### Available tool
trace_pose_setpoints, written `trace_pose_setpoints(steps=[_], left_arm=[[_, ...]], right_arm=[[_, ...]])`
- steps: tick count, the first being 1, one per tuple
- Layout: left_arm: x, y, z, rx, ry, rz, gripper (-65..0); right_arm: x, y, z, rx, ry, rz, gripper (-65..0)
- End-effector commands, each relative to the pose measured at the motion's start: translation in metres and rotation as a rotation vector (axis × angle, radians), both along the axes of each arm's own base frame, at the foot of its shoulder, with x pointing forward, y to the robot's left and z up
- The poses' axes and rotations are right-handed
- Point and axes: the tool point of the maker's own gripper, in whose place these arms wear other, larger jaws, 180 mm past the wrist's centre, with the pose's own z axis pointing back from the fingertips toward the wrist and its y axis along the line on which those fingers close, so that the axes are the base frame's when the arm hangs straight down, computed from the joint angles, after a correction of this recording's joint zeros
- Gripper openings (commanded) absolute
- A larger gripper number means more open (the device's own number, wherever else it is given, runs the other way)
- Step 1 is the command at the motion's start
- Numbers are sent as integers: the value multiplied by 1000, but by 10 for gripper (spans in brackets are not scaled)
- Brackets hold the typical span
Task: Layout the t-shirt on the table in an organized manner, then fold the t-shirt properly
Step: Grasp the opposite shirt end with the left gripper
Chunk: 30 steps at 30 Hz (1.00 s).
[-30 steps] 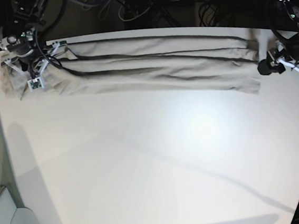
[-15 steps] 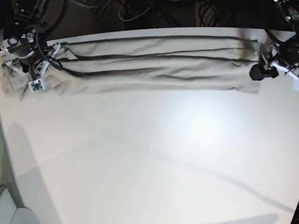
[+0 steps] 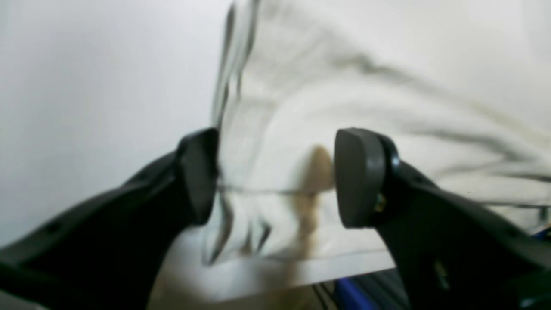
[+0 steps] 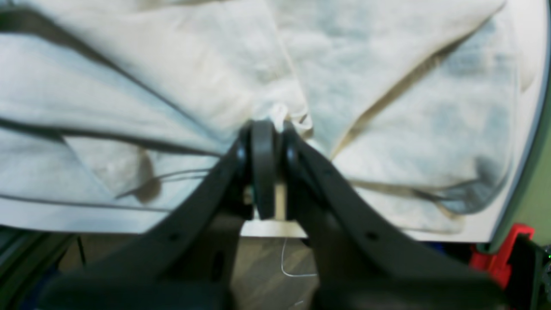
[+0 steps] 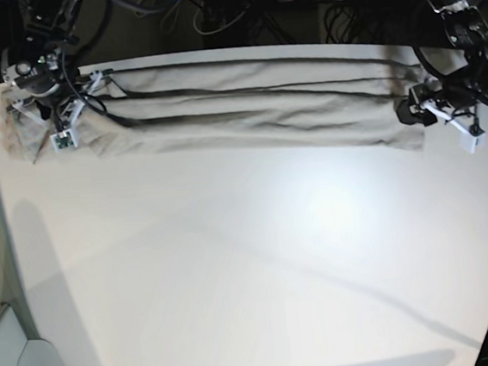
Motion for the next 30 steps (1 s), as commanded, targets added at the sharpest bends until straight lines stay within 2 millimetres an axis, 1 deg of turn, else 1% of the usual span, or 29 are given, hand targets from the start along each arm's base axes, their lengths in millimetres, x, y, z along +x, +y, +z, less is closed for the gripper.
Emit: trace_pose_setpoints(steps=[1, 8, 10, 12, 14, 15, 19, 21, 23, 29, 30], left_arm=[[9, 10, 12, 29, -36, 0, -246], [2, 14, 4, 81, 11, -7, -246], [0, 7, -3, 81, 29, -9, -247], [-3, 5, -8, 97, 49, -13, -247], [-6, 3, -13, 113, 69, -16, -252], [-7, 4, -15, 122, 78, -16, -267], [-10, 5, -17, 138, 95, -18, -396], [-11, 6, -18, 141, 98, -18, -446], [-12, 6, -18, 143, 100, -18, -471], [-13, 7, -19, 144, 104, -16, -486], [-14, 8, -20, 152, 109, -17, -500]], right_arm=[[6, -1, 7, -7, -30, 10, -650], [7, 0, 7, -5, -32, 11, -650], [7, 0, 7, -4, -35, 11, -650], [13, -1, 10, -6, -47, 11, -650], [14, 0, 9, -3, -46, 11, -650], [14, 0, 8, -2, -43, 11, -650], [12, 1, 0, 12, -22, 10, -650], [11, 1, -1, 13, -21, 10, -650], [11, 1, -1, 13, -21, 10, -650], [12, 1, 0, 12, -24, 10, -650], [14, 1, 1, 12, -28, 10, -650]])
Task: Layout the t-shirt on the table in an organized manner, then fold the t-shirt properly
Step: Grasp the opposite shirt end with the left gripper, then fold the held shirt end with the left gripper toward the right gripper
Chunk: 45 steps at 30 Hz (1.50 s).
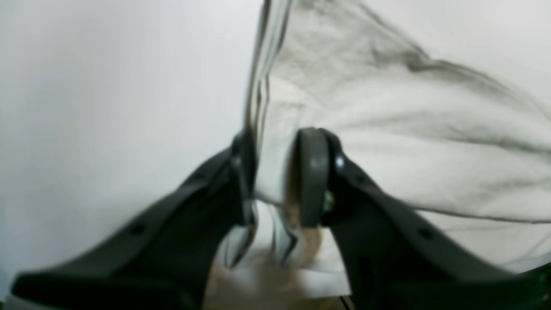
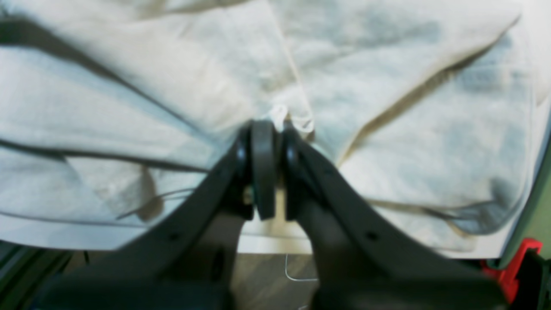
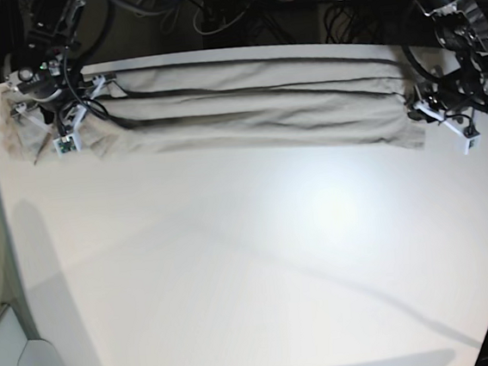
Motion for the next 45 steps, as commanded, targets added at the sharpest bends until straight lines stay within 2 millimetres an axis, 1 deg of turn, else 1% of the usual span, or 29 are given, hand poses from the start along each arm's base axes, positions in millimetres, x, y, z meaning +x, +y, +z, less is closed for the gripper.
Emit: trace_pose_setpoints(steps=[1, 3, 4, 6, 10, 12, 13, 17, 21, 25, 27, 29, 31, 33, 34, 40, 43, 45], left_arm=[[-12, 5, -6, 35, 67, -14, -523], [-14, 12, -8, 78, 87, -15, -615], [-14, 15, -8, 99, 86, -13, -650], [-13, 17, -10, 135, 84, -15, -637], [-13, 19, -9, 164, 83, -24, -646], [-7, 21, 0, 183, 55, -18, -646], [-3, 18, 6, 190, 33, -21, -646], [3, 2, 28, 207, 1, -45, -646], [11, -25, 52, 205, -55, -67, -646], [22, -68, 67, 186, -113, -148, -646], [25, -95, 67, 147, -130, -186, -646], [23, -125, 62, 99, -125, -229, -646], [19, -159, 57, 44, -118, -286, -646], [14, -185, 54, 8, -111, -341, -646], [11, -194, 52, 2, -105, -373, -646], [-6, -235, 48, -34, -90, -508, -646], [-8, -243, 49, -41, -90, -535, -646], [-8, -244, 48, -44, -90, -534, -646]], right_arm=[[9, -1, 8, -6, -34, 9, -650], [9, -2, 8, -8, -34, 10, -650], [9, -2, 8, -8, -34, 10, -650], [9, -2, 8, -8, -34, 10, -650], [9, -2, 8, -8, -34, 10, -650], [10, -2, 8, -8, -36, 10, -650], [10, -1, 8, -7, -36, 11, -650], [10, -1, 8, -7, -36, 13, -650], [14, 9, 8, 2, -39, 45, -650], [14, 9, 8, 1, -36, 44, -650], [15, 12, 8, 3, -37, 51, -650], [16, 14, 8, 5, -38, 59, -650], [16, 14, 8, 5, -38, 59, -650], [16, 14, 8, 6, -37, 60, -650], [17, 16, 8, 7, -38, 66, -650], [18, 18, 8, 9, -40, 72, -650], [19, 18, 9, 9, -42, 72, -650], [20, 20, 9, 11, -44, 78, -650]])
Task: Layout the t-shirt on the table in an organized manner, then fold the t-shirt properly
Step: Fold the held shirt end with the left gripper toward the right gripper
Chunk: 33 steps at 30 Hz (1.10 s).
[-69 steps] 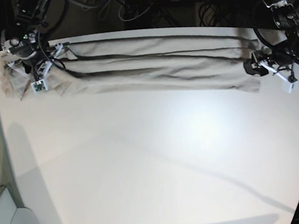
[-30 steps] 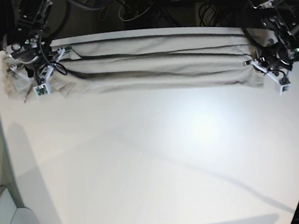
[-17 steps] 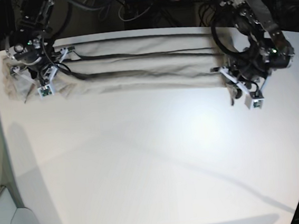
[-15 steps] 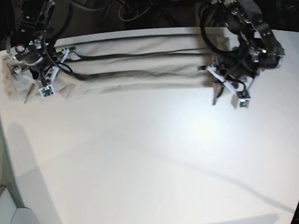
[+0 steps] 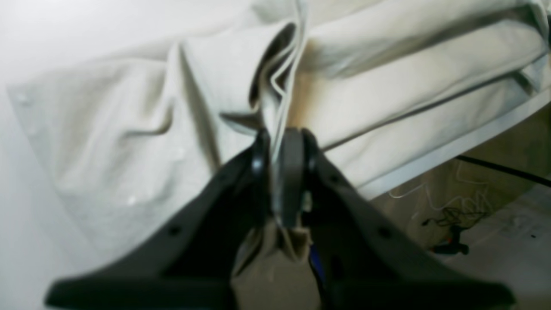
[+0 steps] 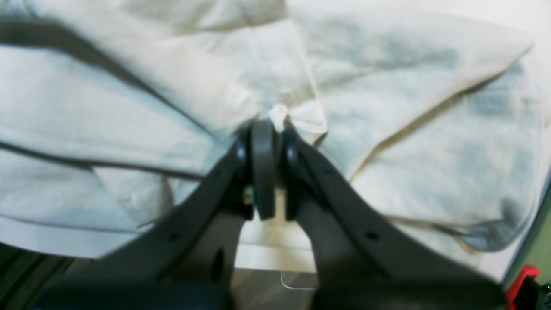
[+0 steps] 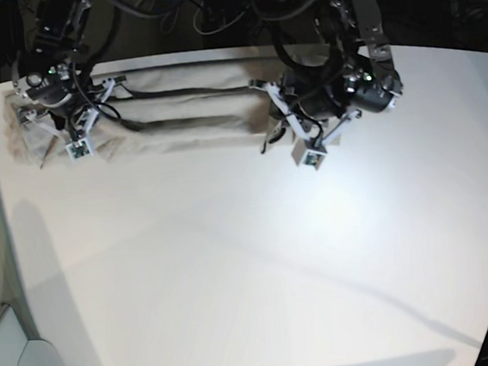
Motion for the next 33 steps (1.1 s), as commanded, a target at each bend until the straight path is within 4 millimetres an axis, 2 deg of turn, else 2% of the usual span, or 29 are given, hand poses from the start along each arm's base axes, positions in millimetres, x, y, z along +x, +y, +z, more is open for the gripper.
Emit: trace_pose_setpoints(steps=[1, 3, 7, 11, 15, 22, 26, 30, 33], left_arm=[[9, -5, 10, -28, -44, 7, -646], [12, -7, 11, -38, -58, 12, -646], [10, -36, 10, -146, -9, 26, -647], [24, -46, 14, -212, -13, 51, -647], [29, -53, 13, -243, -5, 41, -647], [30, -84, 26, -243, -38, -71, -647], [39, -89, 33, -256, -36, -46, -647], [38, -99, 36, -260, -31, -54, -647], [36, -100, 30, -258, -7, -52, -647]], right_arm=[[8, 2, 8, 2, -37, 15, -650], [9, 3, 8, 3, -37, 18, -650], [8, 3, 7, 3, -36, 18, -650], [8, 7, -5, 28, -7, 18, -650], [6, 6, -14, 37, 18, 17, -650], [9, 5, -12, 32, 13, 21, -650], [15, 4, -9, 30, -1, 22, -650], [16, -1, -7, 16, -3, 25, -650], [18, -1, -6, 16, -8, 25, -650]])
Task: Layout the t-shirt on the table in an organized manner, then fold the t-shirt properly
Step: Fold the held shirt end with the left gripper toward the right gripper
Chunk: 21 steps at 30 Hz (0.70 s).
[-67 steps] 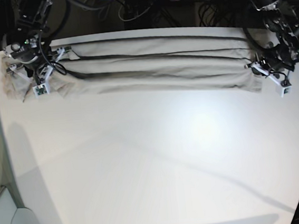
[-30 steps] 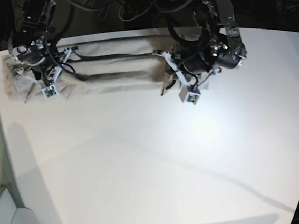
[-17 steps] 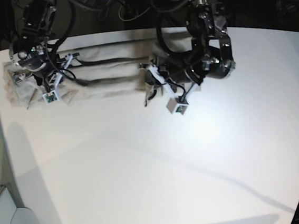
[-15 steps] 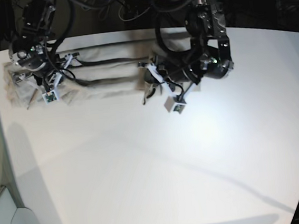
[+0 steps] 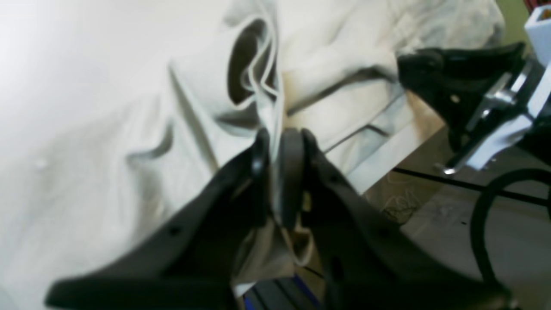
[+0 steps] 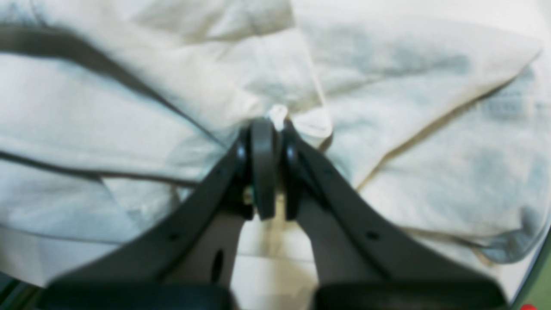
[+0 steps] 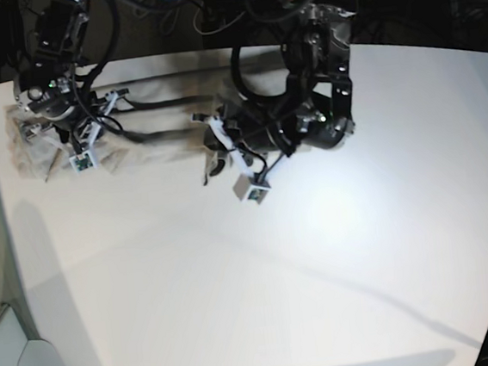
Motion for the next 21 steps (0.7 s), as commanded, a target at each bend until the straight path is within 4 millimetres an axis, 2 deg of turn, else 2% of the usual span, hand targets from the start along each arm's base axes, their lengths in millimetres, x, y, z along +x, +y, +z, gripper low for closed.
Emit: trace_pose_setpoints(steps=[1, 7, 14, 21], left_arm=[[8, -6, 9, -29, -20, 6, -647], [8, -8, -4, -18, 22, -2, -646], [9, -8, -3, -20, 20, -2, -646], [12, -33, 8, -35, -56, -65, -646]], right_arm=[[2, -3, 2, -16, 9, 4, -650], [5, -3, 3, -18, 4, 4, -650], [5, -3, 4, -18, 1, 4, -650], [6, -3, 4, -17, -1, 6, -650]])
